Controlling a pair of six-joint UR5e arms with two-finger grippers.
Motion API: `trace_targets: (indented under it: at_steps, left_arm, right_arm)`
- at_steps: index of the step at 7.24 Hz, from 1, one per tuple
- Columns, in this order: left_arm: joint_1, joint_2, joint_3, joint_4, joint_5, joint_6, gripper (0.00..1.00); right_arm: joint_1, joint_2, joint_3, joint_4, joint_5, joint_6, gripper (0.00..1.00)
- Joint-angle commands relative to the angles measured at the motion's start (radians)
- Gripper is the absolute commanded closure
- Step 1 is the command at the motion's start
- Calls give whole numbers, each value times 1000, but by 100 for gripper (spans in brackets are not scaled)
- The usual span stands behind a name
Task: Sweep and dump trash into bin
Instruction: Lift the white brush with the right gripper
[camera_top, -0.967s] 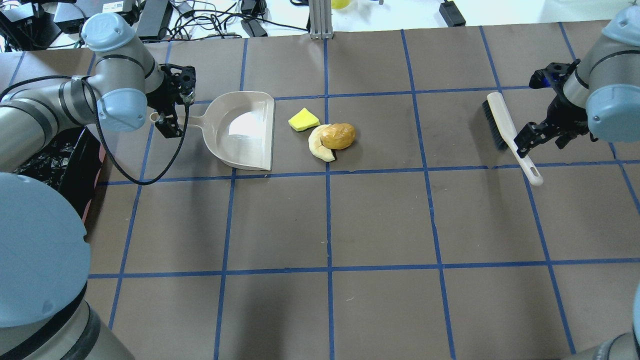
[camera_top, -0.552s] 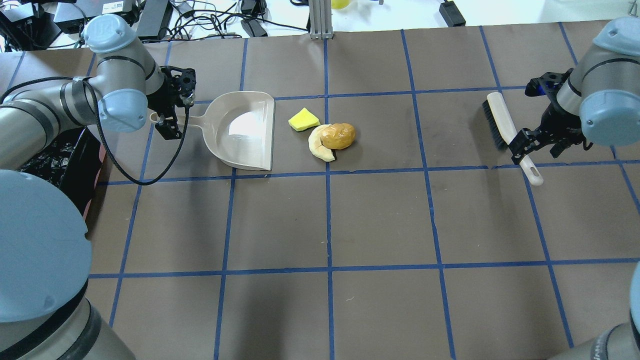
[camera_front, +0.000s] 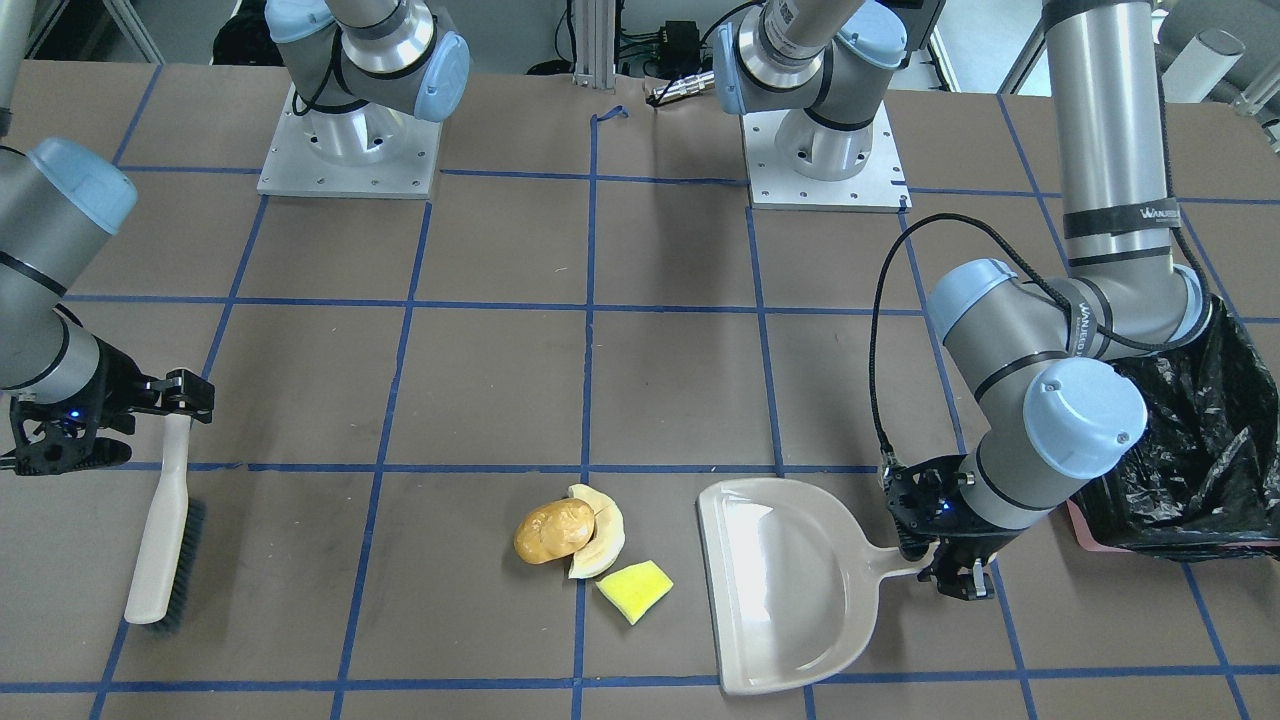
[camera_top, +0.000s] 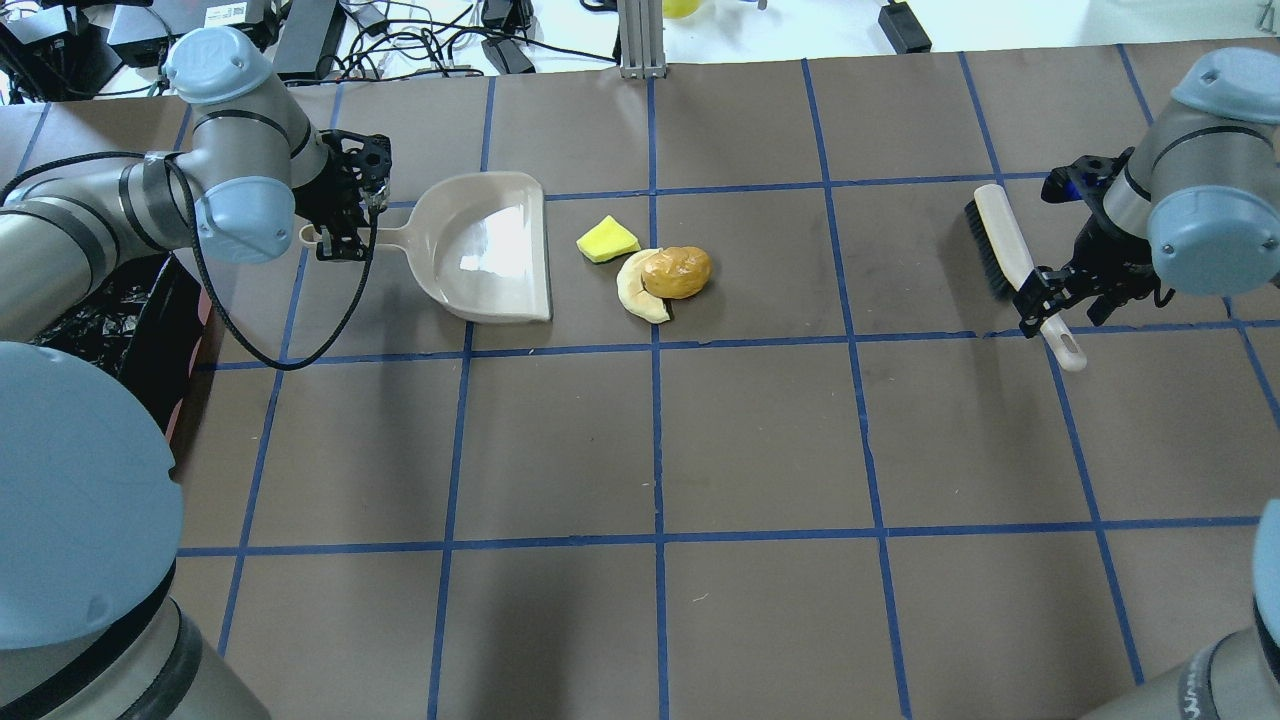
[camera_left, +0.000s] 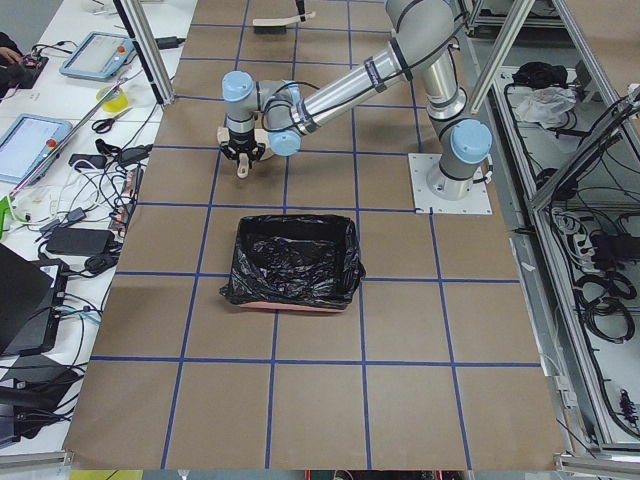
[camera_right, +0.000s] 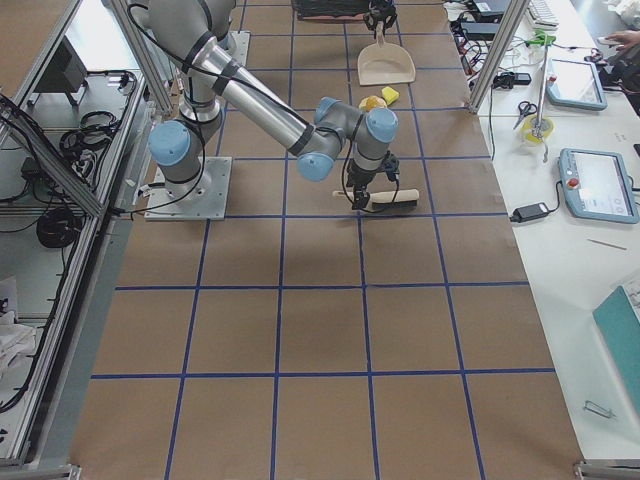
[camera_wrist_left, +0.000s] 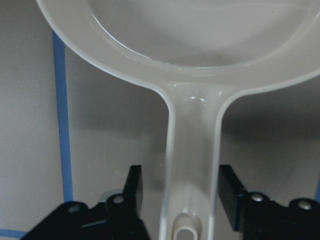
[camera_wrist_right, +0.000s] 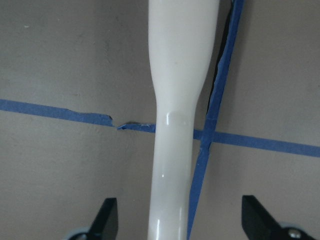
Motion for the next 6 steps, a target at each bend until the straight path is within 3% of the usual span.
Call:
trace_targets:
  at_steps: [1, 6]
  left_arm:
    - [-1, 3, 1, 2, 0, 9, 100]
    - [-21, 6, 0, 0, 51, 57, 100]
  right_arm:
    - [1, 2, 0, 8, 0, -2, 16]
    - [2, 28, -3, -2, 0, 6, 35]
